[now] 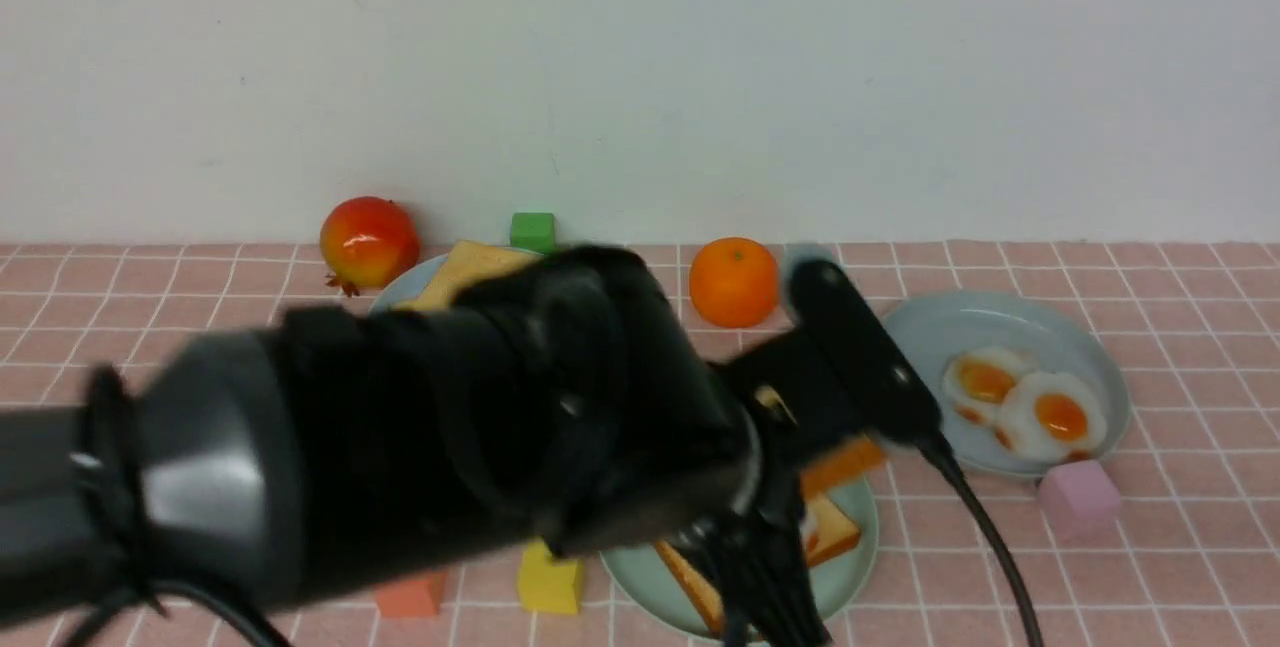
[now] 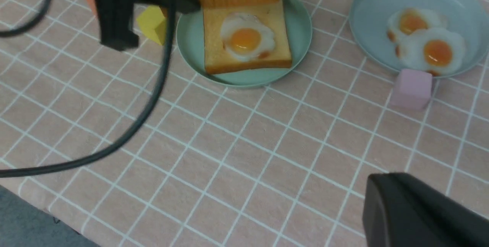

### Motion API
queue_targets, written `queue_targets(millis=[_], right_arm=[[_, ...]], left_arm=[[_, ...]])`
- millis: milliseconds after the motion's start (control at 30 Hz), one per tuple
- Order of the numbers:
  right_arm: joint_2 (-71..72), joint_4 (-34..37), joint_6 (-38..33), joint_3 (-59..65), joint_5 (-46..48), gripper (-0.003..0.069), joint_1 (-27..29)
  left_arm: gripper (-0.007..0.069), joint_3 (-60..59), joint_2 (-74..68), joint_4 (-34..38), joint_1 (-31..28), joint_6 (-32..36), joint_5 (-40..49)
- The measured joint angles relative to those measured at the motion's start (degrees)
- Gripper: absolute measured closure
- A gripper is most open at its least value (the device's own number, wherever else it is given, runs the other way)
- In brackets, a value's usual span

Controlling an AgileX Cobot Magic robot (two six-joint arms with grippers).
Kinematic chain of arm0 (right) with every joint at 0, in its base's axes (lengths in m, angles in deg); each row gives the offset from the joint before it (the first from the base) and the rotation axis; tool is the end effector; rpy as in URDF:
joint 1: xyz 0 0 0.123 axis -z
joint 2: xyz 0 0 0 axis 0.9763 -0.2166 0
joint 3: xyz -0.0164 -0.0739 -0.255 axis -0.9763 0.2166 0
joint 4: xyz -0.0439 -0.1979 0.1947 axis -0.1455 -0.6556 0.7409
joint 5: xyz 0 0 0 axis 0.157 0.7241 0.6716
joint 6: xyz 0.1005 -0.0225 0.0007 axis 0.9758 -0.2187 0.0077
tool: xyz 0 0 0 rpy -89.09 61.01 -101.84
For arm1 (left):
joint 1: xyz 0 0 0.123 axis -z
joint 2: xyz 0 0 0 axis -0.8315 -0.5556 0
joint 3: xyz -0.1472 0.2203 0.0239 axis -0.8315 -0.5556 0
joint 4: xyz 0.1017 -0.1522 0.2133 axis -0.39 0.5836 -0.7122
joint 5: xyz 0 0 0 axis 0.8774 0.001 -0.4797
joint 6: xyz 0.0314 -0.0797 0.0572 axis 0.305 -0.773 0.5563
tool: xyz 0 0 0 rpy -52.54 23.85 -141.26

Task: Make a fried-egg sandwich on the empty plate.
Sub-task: Use the left arm to place a slice of bread on the fried egg in the middle

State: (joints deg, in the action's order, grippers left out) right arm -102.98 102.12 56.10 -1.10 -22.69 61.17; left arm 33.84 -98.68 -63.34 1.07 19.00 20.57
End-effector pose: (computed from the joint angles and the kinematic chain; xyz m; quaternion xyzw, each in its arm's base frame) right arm 0.0733 0.0425 0.3527 -0.2468 0.8532 0.1119 0.4456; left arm 0.2307 -0.3211 0.2255 0.4973 0.8031 -0.0381 0.3260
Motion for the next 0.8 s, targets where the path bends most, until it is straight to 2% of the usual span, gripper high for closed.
queue_targets(millis=[233,300,500,633,800], right_arm=[[4.16,-0.11,1.30,0.00,1.80,0.0649,0.00],[4.39,-0.06,1.45,0.00,2.67,0.0649,0.00],[4.39,0.62,1.50,0.00,3.17,0.0649,0.00],[4.39,0.75,1.50,0.00,3.17,0.0649,0.00],[4.39,0.88,1.50,0.00,3.17,0.0649,0.00]], left_arm=[[0.0540,0.00,-5.60,-3.56,0.12,-1.48,-5.27],[0.0540,0.00,-7.52,-8.62,0.12,-5.81,-7.06],[0.0540,0.00,-9.19,-16.70,0.12,-15.72,-5.76],[0.0540,0.00,-9.36,-16.87,0.07,-16.76,-3.19],[0.0540,0.00,-9.36,-13.98,0.07,-13.53,-2.12]])
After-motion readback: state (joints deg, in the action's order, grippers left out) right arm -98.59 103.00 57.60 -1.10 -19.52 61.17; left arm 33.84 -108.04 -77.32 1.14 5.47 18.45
